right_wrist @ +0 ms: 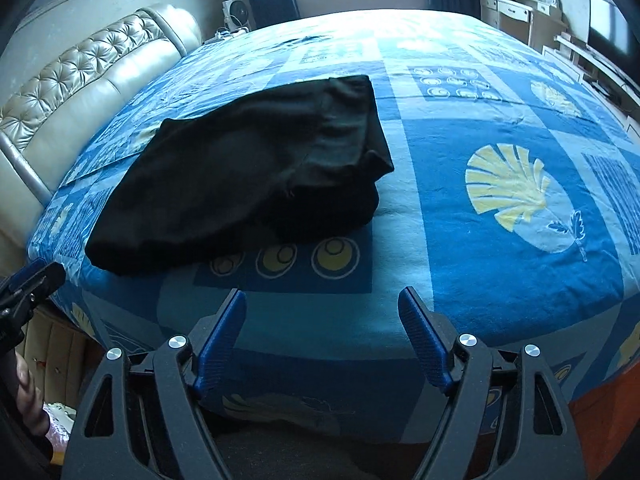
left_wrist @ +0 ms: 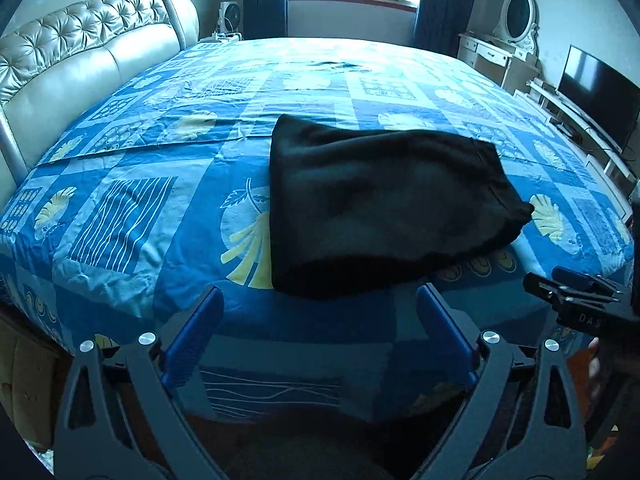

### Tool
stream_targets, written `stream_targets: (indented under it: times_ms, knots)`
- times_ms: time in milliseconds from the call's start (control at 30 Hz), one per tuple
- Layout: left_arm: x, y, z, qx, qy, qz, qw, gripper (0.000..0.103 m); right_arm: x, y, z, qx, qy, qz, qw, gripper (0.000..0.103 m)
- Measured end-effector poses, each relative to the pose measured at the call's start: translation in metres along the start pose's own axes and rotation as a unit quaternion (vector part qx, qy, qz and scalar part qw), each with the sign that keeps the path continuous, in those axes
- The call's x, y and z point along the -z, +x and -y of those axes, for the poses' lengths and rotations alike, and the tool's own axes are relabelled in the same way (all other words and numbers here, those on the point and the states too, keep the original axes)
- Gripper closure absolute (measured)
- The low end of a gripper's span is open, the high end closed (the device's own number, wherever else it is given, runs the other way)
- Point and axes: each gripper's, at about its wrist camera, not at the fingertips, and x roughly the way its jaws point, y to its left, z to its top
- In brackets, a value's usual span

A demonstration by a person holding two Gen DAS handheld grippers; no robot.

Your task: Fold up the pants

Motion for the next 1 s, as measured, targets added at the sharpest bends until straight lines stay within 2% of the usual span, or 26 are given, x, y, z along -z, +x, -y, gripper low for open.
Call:
stream_targets:
  times_ms: [300,433,1000]
  knots:
    - [0.002,0.001,0.010,-0.030,0.028,0.011,0.9991,0.006,0.001,0.002,0.005,0.008,0.004,0.002,1.000,0.026]
    - [0.002,-0.002,0.014,-0.029,0.037,0.018,0.9987,0.006,0.001,0.002,0.005,0.009,0.005,0.001,1.000,0.026]
    - [-0.001,0.000,0.004,-0.027,0.006,0.009,0.9996,0.006,0.005,0.006,-0.002,0.007,-0.005,-0.006,1.000,0.026]
